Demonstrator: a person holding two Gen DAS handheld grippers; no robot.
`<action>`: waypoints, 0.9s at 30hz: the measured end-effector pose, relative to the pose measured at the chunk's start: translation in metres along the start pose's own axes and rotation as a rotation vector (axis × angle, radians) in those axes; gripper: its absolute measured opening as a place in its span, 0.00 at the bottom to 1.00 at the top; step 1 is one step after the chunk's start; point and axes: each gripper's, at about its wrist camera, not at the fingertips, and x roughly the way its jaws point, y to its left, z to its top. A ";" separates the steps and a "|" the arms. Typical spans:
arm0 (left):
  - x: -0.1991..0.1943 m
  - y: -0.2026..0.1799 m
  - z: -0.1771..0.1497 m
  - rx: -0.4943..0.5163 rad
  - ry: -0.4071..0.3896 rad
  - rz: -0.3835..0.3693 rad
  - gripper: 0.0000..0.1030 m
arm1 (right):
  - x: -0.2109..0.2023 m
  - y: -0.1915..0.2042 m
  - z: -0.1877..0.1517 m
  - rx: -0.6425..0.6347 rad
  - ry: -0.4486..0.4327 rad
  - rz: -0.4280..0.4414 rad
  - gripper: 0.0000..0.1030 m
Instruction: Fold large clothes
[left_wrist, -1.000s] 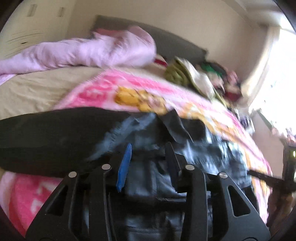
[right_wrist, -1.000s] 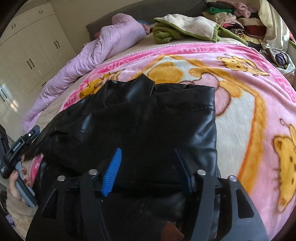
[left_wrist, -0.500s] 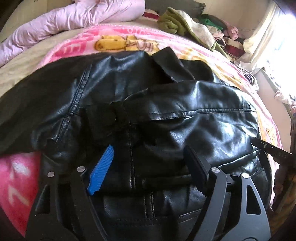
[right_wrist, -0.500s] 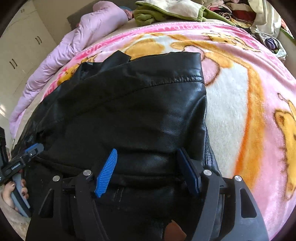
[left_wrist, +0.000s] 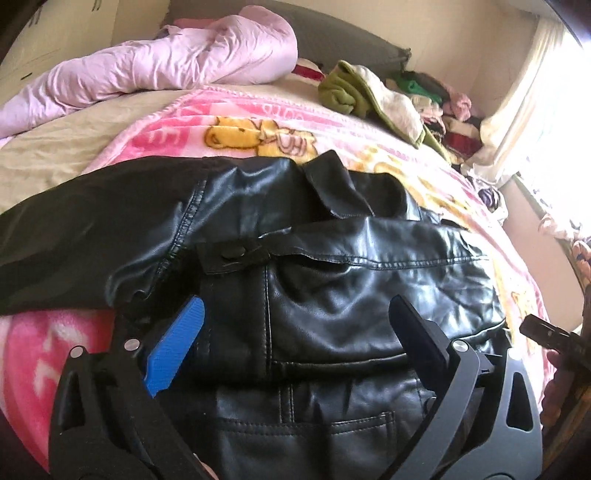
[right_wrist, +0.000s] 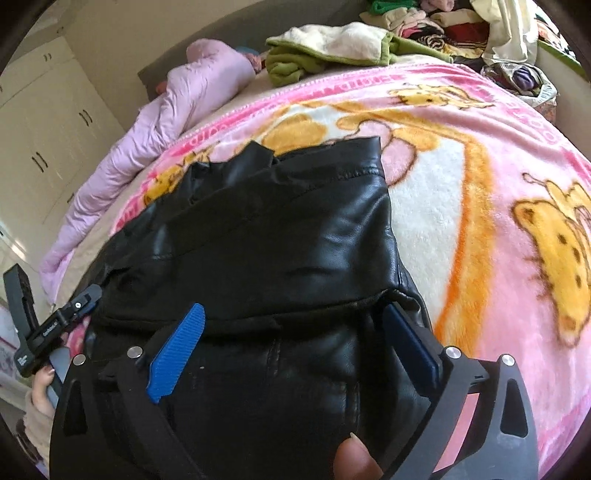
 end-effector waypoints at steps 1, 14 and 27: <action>-0.002 0.000 0.000 0.000 -0.008 0.006 0.91 | -0.004 0.002 -0.001 0.001 -0.013 0.005 0.95; -0.039 0.008 -0.008 -0.041 -0.051 0.036 0.91 | -0.030 0.058 -0.005 -0.116 -0.105 0.034 0.96; -0.074 0.041 -0.007 -0.077 -0.105 0.122 0.91 | -0.027 0.114 0.004 -0.197 -0.132 0.080 0.96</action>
